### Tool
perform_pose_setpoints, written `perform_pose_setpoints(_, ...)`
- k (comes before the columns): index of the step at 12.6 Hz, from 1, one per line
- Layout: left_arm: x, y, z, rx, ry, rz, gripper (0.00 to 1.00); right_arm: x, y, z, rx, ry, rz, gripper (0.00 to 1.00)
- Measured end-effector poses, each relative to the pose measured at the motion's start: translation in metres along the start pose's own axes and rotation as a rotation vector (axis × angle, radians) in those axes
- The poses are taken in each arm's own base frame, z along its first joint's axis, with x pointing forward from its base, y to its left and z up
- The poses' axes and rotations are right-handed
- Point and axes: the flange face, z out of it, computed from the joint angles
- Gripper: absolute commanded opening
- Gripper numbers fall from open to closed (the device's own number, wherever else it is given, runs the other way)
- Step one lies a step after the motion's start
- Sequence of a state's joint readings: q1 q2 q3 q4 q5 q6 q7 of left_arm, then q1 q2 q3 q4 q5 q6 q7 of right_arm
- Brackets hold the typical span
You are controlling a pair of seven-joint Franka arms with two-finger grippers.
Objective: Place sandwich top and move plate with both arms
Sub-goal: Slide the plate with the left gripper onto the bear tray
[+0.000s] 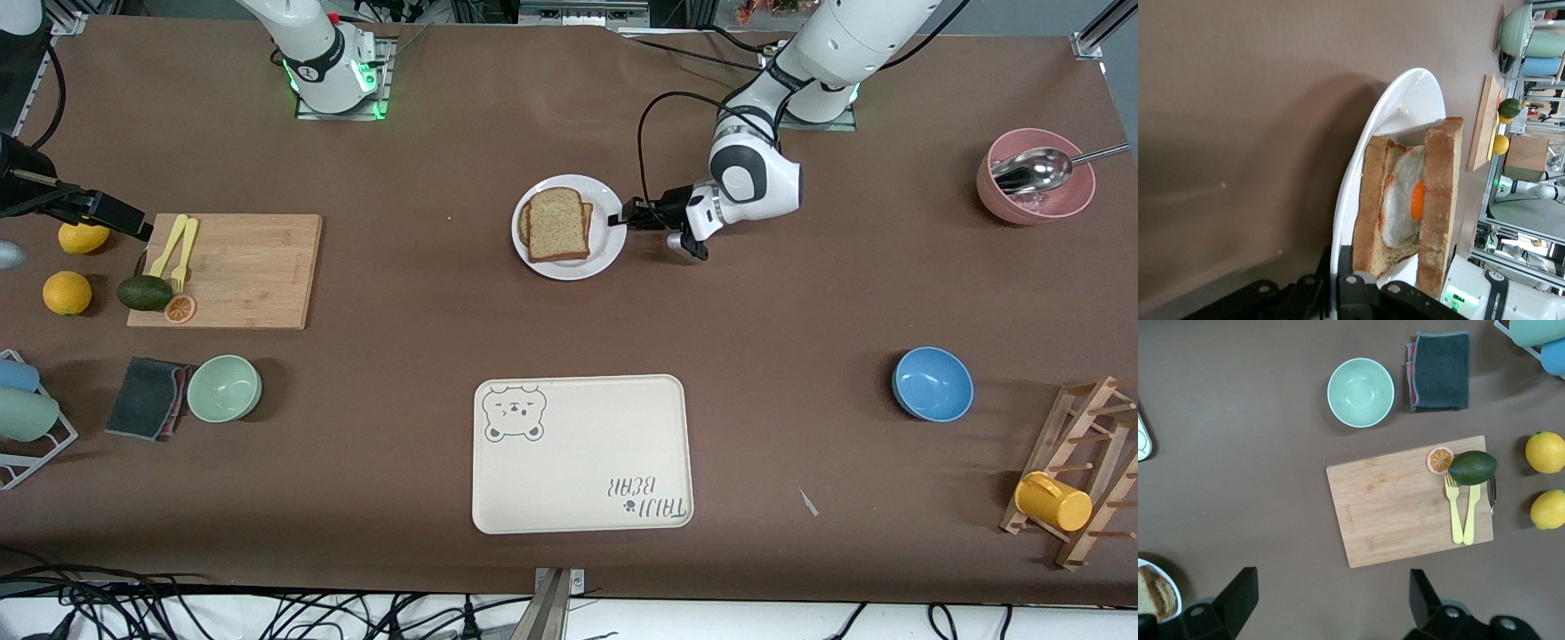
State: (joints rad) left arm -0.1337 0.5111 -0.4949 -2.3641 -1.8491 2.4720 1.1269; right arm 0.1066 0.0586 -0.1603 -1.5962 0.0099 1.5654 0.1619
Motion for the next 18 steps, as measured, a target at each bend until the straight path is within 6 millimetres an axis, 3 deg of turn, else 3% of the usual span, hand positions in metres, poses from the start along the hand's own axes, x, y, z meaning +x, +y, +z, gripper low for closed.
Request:
perform_pose_setpoints(3, 0.029, 0.007, -0.014, -0.007, 0.066, -0.014, 0.0, 0.0, 0.0, 0.0, 0.0, 0.0, 0.0, 1.0)
perform_pose_setpoints(13, 0.132, 0.061, -0.058, -0.052, 0.285, -0.051, 0.0, 0.0, 0.001, 0.0, 0.0, 0.001, 0.002, 1.0)
perform_pose_setpoints(18, 0.187, 0.075, -0.068, -0.073, 0.349, -0.107, 0.0, 0.0, 0.001, -0.001, 0.001, 0.003, 0.002, 1.0)
